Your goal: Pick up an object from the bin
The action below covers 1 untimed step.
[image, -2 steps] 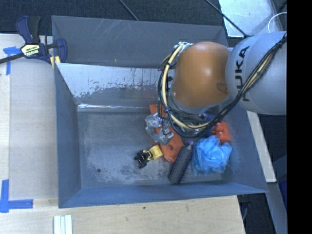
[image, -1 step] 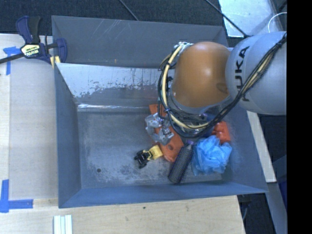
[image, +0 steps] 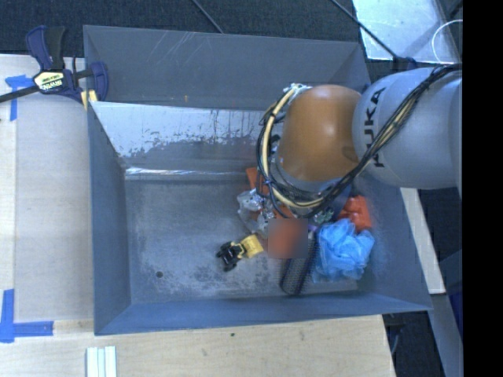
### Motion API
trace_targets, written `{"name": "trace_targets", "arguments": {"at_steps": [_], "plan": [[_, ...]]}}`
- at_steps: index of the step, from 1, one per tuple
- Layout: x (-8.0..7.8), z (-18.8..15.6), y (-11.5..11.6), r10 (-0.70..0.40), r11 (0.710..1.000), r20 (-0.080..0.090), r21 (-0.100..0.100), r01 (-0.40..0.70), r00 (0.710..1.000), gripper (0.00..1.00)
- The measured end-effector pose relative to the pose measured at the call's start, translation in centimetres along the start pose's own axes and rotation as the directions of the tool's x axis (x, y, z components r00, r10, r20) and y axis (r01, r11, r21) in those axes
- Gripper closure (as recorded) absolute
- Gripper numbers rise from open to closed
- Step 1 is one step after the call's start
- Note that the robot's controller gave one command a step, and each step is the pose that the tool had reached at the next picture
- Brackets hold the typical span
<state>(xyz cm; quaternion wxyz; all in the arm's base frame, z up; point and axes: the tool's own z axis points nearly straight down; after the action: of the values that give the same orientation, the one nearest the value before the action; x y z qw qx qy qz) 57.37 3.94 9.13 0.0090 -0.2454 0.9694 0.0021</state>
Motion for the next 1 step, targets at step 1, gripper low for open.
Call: {"name": "trace_targets", "arguments": {"at_steps": [1], "plan": [[-1.13, -5.89, -0.62, 0.194, 0.981, 0.013, 0.002, -0.195, 0.981, 0.00]]}}
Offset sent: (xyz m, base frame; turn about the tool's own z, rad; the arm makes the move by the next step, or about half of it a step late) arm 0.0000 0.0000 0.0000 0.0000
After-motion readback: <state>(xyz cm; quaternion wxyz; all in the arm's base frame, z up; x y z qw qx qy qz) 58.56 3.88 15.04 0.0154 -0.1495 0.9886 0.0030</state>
